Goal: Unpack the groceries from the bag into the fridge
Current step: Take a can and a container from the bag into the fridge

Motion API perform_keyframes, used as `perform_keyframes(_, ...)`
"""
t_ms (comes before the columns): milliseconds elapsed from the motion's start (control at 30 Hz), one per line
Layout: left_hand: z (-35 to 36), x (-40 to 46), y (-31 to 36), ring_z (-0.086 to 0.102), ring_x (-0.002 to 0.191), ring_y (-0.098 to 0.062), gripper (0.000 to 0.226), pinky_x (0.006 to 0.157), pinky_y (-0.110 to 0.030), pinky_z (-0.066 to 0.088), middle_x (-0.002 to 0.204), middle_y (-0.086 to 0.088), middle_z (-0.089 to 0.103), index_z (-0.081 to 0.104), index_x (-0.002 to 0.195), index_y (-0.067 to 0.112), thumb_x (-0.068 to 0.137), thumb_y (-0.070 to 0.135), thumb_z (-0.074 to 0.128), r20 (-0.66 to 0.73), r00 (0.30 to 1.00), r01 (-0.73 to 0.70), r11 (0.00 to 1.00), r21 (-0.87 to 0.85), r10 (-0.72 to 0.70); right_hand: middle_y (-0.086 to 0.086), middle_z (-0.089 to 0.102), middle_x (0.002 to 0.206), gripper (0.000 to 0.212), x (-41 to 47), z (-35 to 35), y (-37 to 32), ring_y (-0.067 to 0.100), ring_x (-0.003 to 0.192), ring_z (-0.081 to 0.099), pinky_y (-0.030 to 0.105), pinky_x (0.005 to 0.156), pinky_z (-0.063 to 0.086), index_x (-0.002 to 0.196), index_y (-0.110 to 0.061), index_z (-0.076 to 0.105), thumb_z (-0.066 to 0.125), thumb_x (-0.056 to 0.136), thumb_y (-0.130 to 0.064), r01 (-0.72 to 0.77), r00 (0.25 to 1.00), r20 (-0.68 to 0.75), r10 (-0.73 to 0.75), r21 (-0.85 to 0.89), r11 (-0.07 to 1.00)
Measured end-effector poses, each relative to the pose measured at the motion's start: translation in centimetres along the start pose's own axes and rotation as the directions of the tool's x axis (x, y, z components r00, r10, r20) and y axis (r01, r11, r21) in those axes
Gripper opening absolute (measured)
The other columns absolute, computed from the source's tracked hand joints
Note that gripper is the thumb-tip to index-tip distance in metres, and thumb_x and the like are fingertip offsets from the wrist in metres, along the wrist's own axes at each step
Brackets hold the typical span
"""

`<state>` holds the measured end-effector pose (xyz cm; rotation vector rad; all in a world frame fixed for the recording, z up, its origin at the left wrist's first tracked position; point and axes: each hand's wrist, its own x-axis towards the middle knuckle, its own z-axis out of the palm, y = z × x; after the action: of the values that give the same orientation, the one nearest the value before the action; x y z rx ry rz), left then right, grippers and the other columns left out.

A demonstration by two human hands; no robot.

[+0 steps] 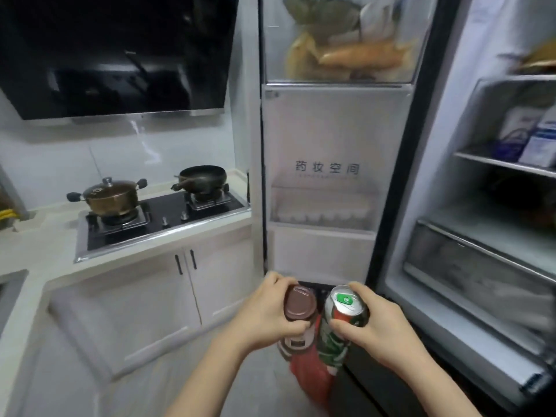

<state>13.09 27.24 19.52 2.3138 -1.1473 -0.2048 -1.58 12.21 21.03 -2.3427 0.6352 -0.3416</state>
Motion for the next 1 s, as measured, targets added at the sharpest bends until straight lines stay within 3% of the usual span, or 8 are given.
perform_keyframes(167, 3.3, 4.0, 4.6, 0.052, 0.104, -0.01, 0.061, 0.089, -0.025, 0.045, 0.109, 0.011, 0.047, 0.05, 0.117, 0.03, 0.064, 0.055, 0.068, 0.086, 0.992, -0.09, 0.995, -0.043, 0.093, -0.019, 0.063, 0.087, 0.046, -1.3, -4.5, 4.6, 0.004, 0.087, 0.06, 0.027, 0.078, 0.05, 0.104, -0.031, 0.052, 0.076, 0.066, -0.039, -0.123, 0.988, -0.093, 0.123, 0.008, 0.992)
perform_keyframes(300, 5.4, 6.5, 7.9, 0.053, 0.099, -0.008, 0.057, 0.088, -0.03, 0.048, 0.108, 0.01, 0.05, 0.052, 0.113, 0.031, 0.064, 0.054, 0.069, 0.138, 0.975, -0.165, 0.984, -0.069, 0.173, -0.018, 0.064, 0.104, 0.063, -2.2, -6.9, 7.3, 0.006, 0.096, 0.059, 0.025, 0.078, 0.047, 0.12, -0.036, 0.049, 0.071, 0.063, -0.051, -0.195, 0.967, -0.172, 0.187, -0.036, 0.98)
perform_keyframes(467, 6.8, 10.0, 11.7, 0.046, 0.118, -0.011, 0.083, 0.095, -0.029, 0.043, 0.123, 0.007, 0.043, 0.031, 0.144, 0.03, 0.072, 0.054, 0.066, 0.155, 0.938, -0.308, 0.951, -0.043, 0.311, -0.015, 0.06, 0.098, 0.052, -2.8, -9.6, 8.0, 0.007, 0.096, 0.057, 0.028, 0.083, 0.048, 0.112, -0.039, 0.049, 0.075, 0.068, -0.039, -0.261, 0.926, -0.277, 0.255, 0.017, 0.965)
perform_keyframes(567, 6.8, 12.6, 13.7, 0.045, 0.117, -0.011, 0.08, 0.09, -0.024, 0.04, 0.123, 0.008, 0.04, 0.03, 0.145, 0.033, 0.075, 0.049, 0.066, 0.118, 0.913, -0.386, 0.921, -0.052, 0.389, -0.015, 0.059, 0.094, 0.047, -2.6, -11.1, 7.9, 0.008, 0.093, 0.057, 0.026, 0.08, 0.046, 0.106, -0.041, 0.048, 0.077, 0.07, -0.034, -0.273, 0.898, -0.347, 0.272, 0.046, 0.961)
perform_keyframes(667, 6.5, 15.3, 15.4, 0.046, 0.114, -0.01, 0.076, 0.088, -0.023, 0.04, 0.122, 0.009, 0.04, 0.035, 0.142, 0.034, 0.075, 0.049, 0.066, 0.086, 0.886, -0.448, 0.89, -0.087, 0.455, -0.015, 0.06, 0.1, 0.053, -1.9, -12.7, 7.9, 0.007, 0.096, 0.055, 0.024, 0.082, 0.043, 0.113, -0.042, 0.049, 0.077, 0.069, -0.036, -0.308, 0.851, -0.425, 0.308, 0.071, 0.949)
perform_keyframes(733, 6.1, 17.1, 16.6, 0.047, 0.113, -0.011, 0.075, 0.09, -0.026, 0.043, 0.122, 0.009, 0.04, 0.035, 0.142, 0.034, 0.076, 0.05, 0.066, 0.081, 0.865, -0.487, 0.867, -0.109, 0.496, -0.021, 0.06, 0.094, 0.047, -1.3, -13.8, 7.6, 0.005, 0.091, 0.057, 0.025, 0.079, 0.046, 0.101, -0.05, 0.048, 0.078, 0.069, -0.034, -0.305, 0.818, -0.486, 0.308, 0.088, 0.948)
perform_keyframes(867, 5.3, 20.3, 18.8, 0.048, 0.112, -0.015, 0.071, 0.093, -0.033, 0.046, 0.124, 0.006, 0.04, 0.037, 0.137, 0.033, 0.075, 0.049, 0.066, 0.053, 0.823, -0.554, 0.82, -0.14, 0.565, -0.021, 0.057, 0.081, 0.042, 0.3, -15.9, 6.8, 0.002, 0.078, 0.055, 0.021, 0.069, 0.04, 0.096, -0.041, 0.048, 0.079, 0.07, -0.028, -0.3, 0.734, -0.609, 0.301, 0.107, 0.948)
perform_keyframes(1000, 4.9, 23.3, 20.7, 0.044, 0.119, -0.017, 0.073, 0.095, -0.035, 0.045, 0.129, 0.003, 0.037, 0.033, 0.142, 0.03, 0.078, 0.047, 0.065, -0.003, 0.792, -0.604, 0.783, -0.151, 0.61, -0.022, 0.059, 0.083, 0.041, 2.3, -17.3, 6.3, 0.008, 0.083, 0.058, 0.023, 0.072, 0.042, 0.101, -0.037, 0.054, 0.079, 0.069, -0.029, -0.293, 0.642, -0.714, 0.279, 0.107, 0.95)
